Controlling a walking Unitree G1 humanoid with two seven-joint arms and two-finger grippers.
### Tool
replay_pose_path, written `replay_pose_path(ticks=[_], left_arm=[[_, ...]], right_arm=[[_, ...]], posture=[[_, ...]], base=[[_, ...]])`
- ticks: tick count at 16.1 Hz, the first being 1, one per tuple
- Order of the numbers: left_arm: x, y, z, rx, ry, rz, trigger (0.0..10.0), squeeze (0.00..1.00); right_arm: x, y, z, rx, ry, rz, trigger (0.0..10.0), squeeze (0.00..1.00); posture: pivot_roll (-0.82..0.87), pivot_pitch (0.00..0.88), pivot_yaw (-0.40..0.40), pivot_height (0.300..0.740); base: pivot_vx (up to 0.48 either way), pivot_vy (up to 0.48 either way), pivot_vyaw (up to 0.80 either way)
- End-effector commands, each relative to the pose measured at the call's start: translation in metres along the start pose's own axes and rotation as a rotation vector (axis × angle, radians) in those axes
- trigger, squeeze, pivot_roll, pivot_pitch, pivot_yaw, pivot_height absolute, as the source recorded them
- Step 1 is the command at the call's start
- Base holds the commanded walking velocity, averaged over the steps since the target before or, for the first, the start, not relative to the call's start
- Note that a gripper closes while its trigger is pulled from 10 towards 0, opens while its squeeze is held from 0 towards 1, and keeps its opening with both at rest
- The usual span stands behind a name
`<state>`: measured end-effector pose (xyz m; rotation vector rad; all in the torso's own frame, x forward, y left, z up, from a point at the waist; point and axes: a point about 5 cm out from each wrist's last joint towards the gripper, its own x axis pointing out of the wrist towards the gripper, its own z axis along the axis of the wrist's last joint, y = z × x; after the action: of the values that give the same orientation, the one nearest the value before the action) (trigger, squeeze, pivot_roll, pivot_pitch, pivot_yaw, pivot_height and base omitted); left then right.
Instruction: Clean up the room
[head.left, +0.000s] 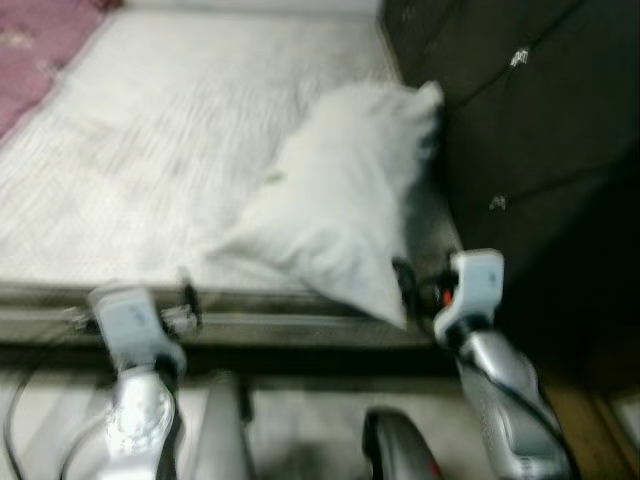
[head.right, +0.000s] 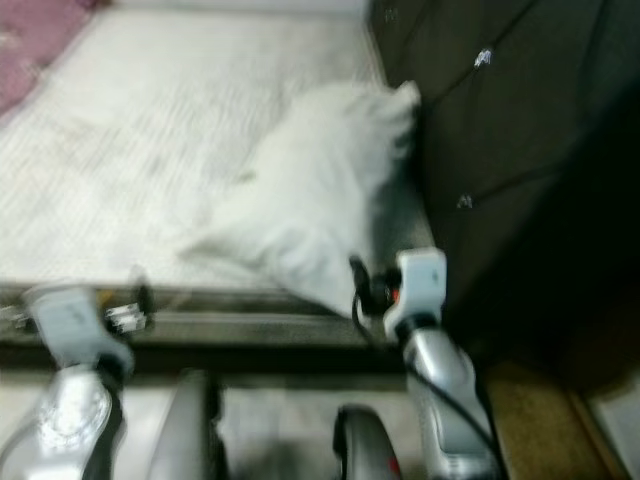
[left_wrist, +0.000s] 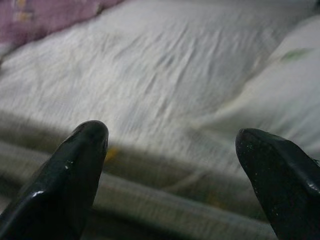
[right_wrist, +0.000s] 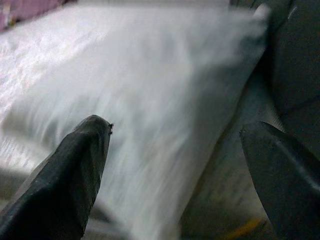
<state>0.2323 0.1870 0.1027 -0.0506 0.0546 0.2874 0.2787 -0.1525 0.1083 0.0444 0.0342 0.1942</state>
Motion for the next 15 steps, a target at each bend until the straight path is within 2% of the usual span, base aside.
replay_pose_path(ticks=[1, 6, 11, 13, 15], left_arm=[[0.005, -0.002, 0.014, -0.006, -0.059, -0.003, 10.0, 0.00], [0.006, 0.000, 0.022, -0.007, -0.089, 0.003, 10.0, 0.00], [0.008, 0.000, 0.027, -0.006, -0.104, -0.004, 10.0, 0.00], [0.009, 0.000, 0.028, -0.008, -0.105, -0.001, 10.0, 0.00], [0.009, 0.000, 0.028, -0.005, -0.108, -0.003, 10.0, 0.00]], right_arm=[[0.004, 0.003, 0.008, -0.006, -0.028, 0.021, 10.0, 0.00], [0.005, 0.004, 0.008, -0.009, -0.027, 0.027, 10.0, 0.00], [0.005, 0.005, 0.007, -0.011, -0.018, 0.034, 10.0, 0.00], [0.006, 0.006, 0.008, -0.014, -0.023, 0.041, 10.0, 0.00], [0.006, 0.006, 0.008, -0.015, -0.021, 0.041, 10.0, 0.00]], posture=[[-0.02, 0.206, -0.052, 0.603], [-0.02, 0.214, -0.051, 0.583], [-0.02, 0.217, -0.051, 0.583], [-0.02, 0.221, -0.051, 0.558], [-0.02, 0.222, -0.052, 0.558]], base=[[0.000, 0.000, 0.00], [0.000, 0.000, 0.00], [0.000, 0.000, 0.00], [0.000, 0.000, 0.00], [0.000, 0.000, 0.00]])
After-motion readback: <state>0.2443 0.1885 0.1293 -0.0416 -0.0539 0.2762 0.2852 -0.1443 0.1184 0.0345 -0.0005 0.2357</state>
